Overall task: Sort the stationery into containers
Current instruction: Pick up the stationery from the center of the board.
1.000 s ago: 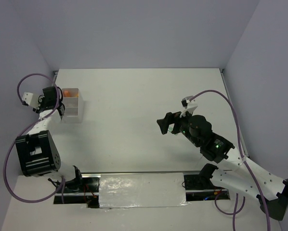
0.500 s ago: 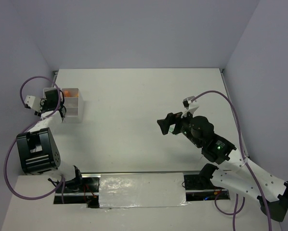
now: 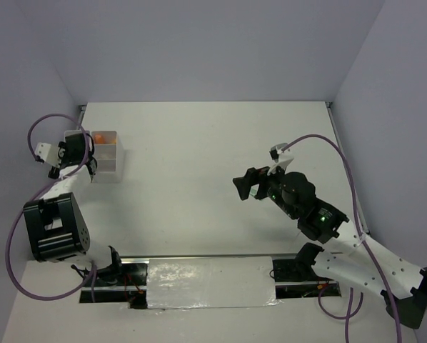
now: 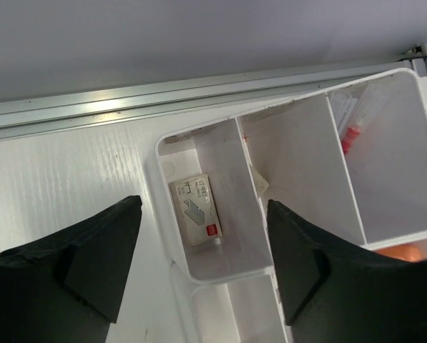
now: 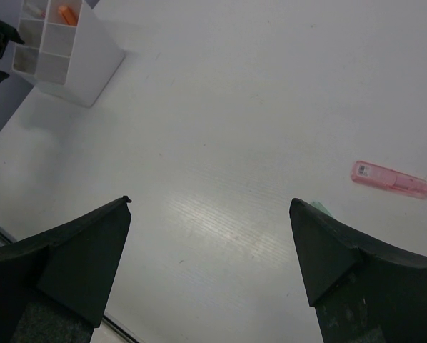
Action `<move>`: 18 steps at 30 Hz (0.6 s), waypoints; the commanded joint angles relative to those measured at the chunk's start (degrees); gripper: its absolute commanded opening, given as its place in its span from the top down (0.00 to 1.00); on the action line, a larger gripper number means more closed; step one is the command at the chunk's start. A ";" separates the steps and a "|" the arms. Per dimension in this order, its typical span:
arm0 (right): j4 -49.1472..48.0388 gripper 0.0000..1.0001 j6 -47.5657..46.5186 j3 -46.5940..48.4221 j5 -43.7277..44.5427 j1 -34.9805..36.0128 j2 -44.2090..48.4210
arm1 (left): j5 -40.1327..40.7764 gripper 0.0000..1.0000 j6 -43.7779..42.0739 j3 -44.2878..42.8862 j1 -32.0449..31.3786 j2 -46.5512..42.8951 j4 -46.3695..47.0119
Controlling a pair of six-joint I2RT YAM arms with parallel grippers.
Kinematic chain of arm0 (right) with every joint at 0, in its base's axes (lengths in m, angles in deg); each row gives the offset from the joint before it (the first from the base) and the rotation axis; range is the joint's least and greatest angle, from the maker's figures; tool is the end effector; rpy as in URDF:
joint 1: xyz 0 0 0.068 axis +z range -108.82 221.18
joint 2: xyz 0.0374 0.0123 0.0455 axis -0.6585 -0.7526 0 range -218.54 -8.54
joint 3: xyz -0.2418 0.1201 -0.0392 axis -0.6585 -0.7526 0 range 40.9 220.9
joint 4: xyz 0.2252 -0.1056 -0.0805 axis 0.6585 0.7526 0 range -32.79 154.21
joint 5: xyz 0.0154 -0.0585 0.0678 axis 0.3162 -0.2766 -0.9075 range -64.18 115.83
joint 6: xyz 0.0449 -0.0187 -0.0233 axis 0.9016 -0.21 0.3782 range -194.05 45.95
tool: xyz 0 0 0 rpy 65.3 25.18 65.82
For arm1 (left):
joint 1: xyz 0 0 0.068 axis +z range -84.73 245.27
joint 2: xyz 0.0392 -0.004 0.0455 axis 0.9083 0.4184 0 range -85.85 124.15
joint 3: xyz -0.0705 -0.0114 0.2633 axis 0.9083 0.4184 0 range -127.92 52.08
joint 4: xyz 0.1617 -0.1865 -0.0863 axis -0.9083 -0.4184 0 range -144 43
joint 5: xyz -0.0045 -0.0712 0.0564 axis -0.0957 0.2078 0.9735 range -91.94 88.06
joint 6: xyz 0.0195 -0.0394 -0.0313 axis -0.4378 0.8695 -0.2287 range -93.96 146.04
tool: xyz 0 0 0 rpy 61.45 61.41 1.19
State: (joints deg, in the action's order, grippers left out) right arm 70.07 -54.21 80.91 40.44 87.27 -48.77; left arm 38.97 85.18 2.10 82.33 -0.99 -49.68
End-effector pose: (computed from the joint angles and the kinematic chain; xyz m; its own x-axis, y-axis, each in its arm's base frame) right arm 0.1239 0.1157 0.3184 -0.3265 0.1343 -0.9356 -0.4421 0.8532 0.2767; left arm 0.2911 0.1139 0.2240 0.3174 -0.5812 -0.7493 -0.8686 0.1389 -0.4757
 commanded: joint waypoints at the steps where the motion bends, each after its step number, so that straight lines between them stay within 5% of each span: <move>1: -1.27 0.00 -1.38 1.11 2.17 -0.56 -3.44 | -1.35 0.16 1.25 -1.60 -0.36 -4.61 -2.14; 4: 1.28 0.00 -1.99 3.57 1.57 -1.87 -10.29 | -5.38 0.01 -1.38 -4.50 -2.99 -8.55 -7.51; 9: 5.85 0.00 -4.97 8.05 -5.02 -8.19 -21.72 | -27.31 0.01 -11.22 -4.61 -5.98 -16.29 -10.68; 18: 14.20 0.00 -10.67 13.07 -9.87 -14.36 -40.79 | -46.07 0.01 -27.39 -2.32 -16.53 -38.78 -22.62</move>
State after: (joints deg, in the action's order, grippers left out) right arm 79.86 -60.75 91.40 33.35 73.72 -86.71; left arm 2.42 65.75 -0.52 65.91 -35.52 -65.96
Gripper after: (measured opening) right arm 0.996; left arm 0.993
